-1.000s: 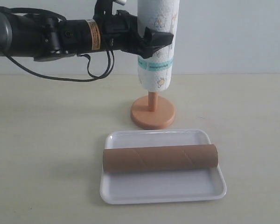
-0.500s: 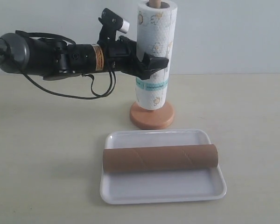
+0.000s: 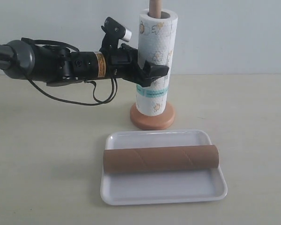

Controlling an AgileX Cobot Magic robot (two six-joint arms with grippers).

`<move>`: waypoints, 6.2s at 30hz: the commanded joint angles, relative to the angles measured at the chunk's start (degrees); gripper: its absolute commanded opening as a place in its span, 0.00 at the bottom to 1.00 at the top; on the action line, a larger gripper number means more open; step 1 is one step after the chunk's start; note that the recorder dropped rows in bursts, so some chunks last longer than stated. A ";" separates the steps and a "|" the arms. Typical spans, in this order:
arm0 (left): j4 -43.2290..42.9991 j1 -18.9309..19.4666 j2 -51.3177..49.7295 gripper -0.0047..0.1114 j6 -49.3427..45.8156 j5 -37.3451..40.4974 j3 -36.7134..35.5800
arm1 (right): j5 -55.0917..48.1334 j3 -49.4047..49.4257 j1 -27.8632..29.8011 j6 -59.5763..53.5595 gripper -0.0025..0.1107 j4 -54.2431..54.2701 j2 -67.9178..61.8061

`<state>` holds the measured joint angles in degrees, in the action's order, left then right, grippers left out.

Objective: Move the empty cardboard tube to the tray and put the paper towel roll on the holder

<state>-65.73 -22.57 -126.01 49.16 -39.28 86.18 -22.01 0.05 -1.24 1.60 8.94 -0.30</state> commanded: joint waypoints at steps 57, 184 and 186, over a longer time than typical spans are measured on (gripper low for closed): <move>-28.33 4.73 13.46 0.75 37.39 -12.42 -0.25 | 0.49 -0.05 0.12 -0.26 0.02 -0.31 0.30; 40.11 18.69 122.46 0.08 44.75 -2.62 -86.18 | 0.49 -0.05 0.12 -0.26 0.02 -0.27 0.30; 42.69 18.69 124.72 0.08 27.84 -2.52 -86.18 | 0.49 -0.05 0.12 -0.26 0.02 -0.27 0.30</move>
<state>-27.46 -3.96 -3.75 95.34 -42.13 0.22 -22.01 0.05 -1.24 1.60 8.94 -0.30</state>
